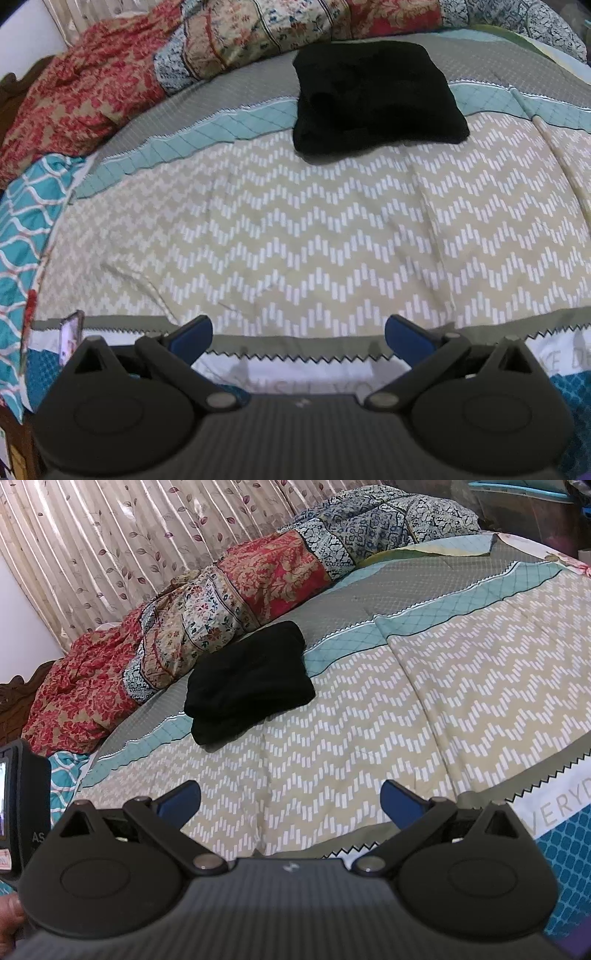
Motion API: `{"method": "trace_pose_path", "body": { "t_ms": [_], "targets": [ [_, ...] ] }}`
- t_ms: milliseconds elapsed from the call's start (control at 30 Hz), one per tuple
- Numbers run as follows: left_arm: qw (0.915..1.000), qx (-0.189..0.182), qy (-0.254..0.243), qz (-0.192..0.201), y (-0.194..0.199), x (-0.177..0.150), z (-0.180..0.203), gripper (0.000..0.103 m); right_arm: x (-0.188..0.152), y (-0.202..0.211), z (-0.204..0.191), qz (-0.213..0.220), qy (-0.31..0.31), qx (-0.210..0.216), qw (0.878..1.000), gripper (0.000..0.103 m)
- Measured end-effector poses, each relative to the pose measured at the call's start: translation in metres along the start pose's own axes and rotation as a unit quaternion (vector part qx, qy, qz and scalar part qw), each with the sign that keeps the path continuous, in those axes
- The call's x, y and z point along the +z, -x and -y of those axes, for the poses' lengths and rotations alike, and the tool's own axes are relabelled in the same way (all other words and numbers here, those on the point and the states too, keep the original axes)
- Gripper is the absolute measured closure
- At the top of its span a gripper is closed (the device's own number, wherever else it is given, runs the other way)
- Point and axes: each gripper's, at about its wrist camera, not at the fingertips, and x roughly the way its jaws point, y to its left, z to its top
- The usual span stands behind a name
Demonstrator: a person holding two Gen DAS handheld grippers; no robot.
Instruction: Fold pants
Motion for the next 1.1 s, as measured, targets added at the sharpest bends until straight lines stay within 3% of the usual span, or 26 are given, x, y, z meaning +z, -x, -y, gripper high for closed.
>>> {"method": "trace_pose_path", "body": {
  "t_ms": [233, 1100],
  "targets": [
    [0.9996, -0.021, -0.002, -0.017, -0.007, 0.000, 0.007, 0.000, -0.001, -0.006, 0.000, -0.005, -0.001, -0.002, 1.000, 0.000],
    [0.9977, -0.041, 0.004, -0.054, -0.027, -0.003, 0.017, 0.000, 0.000, -0.020, 0.001, -0.021, -0.004, -0.004, 1.000, 0.000]
  ]
}}
